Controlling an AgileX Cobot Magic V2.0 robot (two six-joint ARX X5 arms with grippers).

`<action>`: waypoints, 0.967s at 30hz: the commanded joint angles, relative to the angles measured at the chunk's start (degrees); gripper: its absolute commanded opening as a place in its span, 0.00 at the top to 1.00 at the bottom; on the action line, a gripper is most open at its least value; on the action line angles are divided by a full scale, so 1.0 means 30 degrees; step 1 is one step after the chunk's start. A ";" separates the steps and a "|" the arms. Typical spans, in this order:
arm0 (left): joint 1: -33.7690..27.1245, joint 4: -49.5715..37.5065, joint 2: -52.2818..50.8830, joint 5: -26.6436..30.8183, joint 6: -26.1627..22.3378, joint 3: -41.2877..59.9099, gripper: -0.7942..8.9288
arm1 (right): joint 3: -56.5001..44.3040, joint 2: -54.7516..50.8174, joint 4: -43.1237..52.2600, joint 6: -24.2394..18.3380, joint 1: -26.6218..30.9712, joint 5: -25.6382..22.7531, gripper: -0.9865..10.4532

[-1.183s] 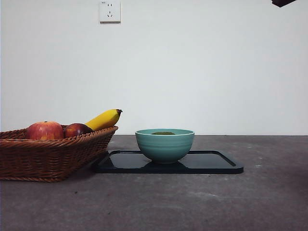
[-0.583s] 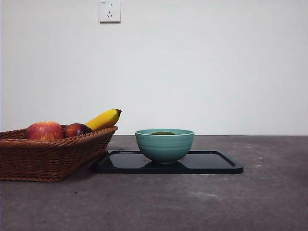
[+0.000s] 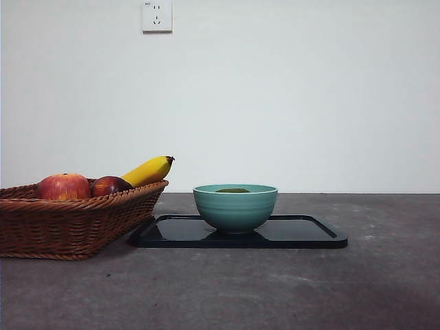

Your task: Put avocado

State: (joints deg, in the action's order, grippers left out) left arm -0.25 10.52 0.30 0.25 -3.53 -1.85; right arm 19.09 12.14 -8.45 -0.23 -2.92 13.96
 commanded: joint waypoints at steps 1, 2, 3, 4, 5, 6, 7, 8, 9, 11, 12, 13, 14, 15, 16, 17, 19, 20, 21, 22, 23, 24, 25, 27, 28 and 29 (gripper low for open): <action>-0.0036 0.0138 -0.0044 0.0066 0.0051 0.0401 0.91 | -0.1253 -0.0787 0.1027 -0.0131 0.0036 -0.0335 0.91; -0.0036 0.0138 -0.0044 0.0066 0.0051 0.0401 0.91 | -0.1778 -0.1166 0.1290 -0.0131 0.0036 -0.0379 0.91; -0.0036 0.0138 -0.0044 0.0066 0.0051 0.0401 0.91 | -0.2098 -0.1384 0.1399 -0.0131 0.0036 -0.0525 0.91; -0.0036 0.0138 -0.0044 0.0066 0.0051 0.0401 0.91 | -0.2470 -0.1647 0.1428 -0.0117 0.0036 -0.0794 0.91; -0.0036 0.0138 -0.0036 0.0066 0.0051 0.0401 0.91 | -0.2900 -0.1916 0.1501 -0.0058 0.0036 -0.1013 0.91; -0.0036 0.0138 -0.0036 0.0066 0.0051 0.0401 0.91 | -0.3213 -0.2106 0.1596 0.0007 0.0036 -0.1188 0.91; -0.0036 0.0138 -0.0036 0.0066 0.0044 0.0401 0.91 | -0.3526 -0.2280 0.1690 0.0073 0.0036 -0.1253 0.91; -0.0036 0.0138 -0.0044 0.0066 0.0051 0.0401 0.91 | -0.3905 -0.2506 0.1800 0.0080 0.0036 -0.1246 0.91; -0.0036 0.0138 -0.0036 0.0066 0.0051 0.0401 0.91 | -0.4189 -0.2667 0.1880 0.0080 0.0036 -0.1246 0.91; -0.0036 0.0138 -0.0044 0.0066 0.0051 0.0401 0.91 | -0.4794 -0.3038 0.2033 0.0080 0.0036 -0.1246 0.91; -0.0036 0.0138 -0.0044 0.0066 0.0051 0.0401 0.91 | -0.5005 -0.3177 0.2040 0.0080 0.0036 -0.1246 0.91; -0.0036 0.0138 -0.0044 0.0066 0.0051 0.0401 0.91 | -0.5195 -0.3308 0.2047 0.0087 0.0036 -0.1246 0.91; -0.0036 0.0138 -0.0036 0.0066 0.0051 0.0401 0.91 | -0.5428 -0.3483 0.2047 0.0087 0.0036 -0.1253 0.91; -0.0036 0.0138 -0.0044 0.0066 0.0051 0.0401 0.91 | -0.5603 -0.3599 0.2047 0.0080 0.0036 -0.1260 0.91; -0.0036 0.0138 -0.0044 0.0066 0.0051 0.0401 0.91 | -0.5763 -0.3701 0.2047 0.0087 0.0036 -0.1260 0.91; -0.0036 0.0138 -0.0036 0.0066 0.0051 0.0401 0.91 | -0.5945 -0.3832 0.2047 0.0087 0.0036 -0.1260 0.91; -0.0036 0.0138 -0.0044 0.0066 0.0051 0.0401 0.91 | -0.6164 -0.3978 0.1887 0.0138 0.0036 -0.1253 0.91; -0.0036 0.0138 -0.0044 0.0066 0.0051 0.0401 0.91 | -0.6164 -0.3978 0.1756 0.0138 0.0036 -0.1326 0.91; -0.0036 0.0138 -0.0044 0.0066 0.0051 0.0401 0.91 | -0.6164 -0.3978 0.1661 0.0138 0.0036 -0.1326 0.91; -0.0036 0.0138 -0.0044 0.0066 0.0051 0.0401 0.91 | -0.6164 -0.3978 0.1639 0.0138 0.0036 -0.1333 0.91; -0.0036 0.0138 -0.0036 0.0066 0.0051 0.0401 0.91 | -0.6164 -0.3978 0.1596 0.0138 0.0036 -0.1326 0.91; -0.0036 0.0138 -0.0044 0.0066 0.0044 0.0401 0.91 | -0.6164 -0.3978 0.1472 0.0138 0.0036 -0.1326 0.91; -0.0036 0.0138 -0.0036 0.0066 0.0051 0.0401 0.91 | -0.6164 -0.3978 0.1304 0.0138 0.0036 -0.1333 0.91; -0.0036 0.0138 -0.0036 0.0066 0.0051 0.0401 0.91 | -0.6164 -0.3978 0.0568 0.0138 0.0036 -0.1508 0.91; -0.0036 0.0138 -0.0044 0.0066 0.0051 0.0401 0.91 | -0.6164 -0.3978 0.0175 0.0182 0.0036 -0.1698 0.91; -0.0036 0.0138 -0.0044 0.0066 0.0044 0.0401 0.91 | -0.6164 -0.3978 -0.0350 0.0233 0.0036 -0.1851 0.91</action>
State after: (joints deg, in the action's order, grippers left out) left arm -0.25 10.52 0.32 0.27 -3.53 -1.85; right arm 0.91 0.30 -9.08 -0.12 -2.87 8.80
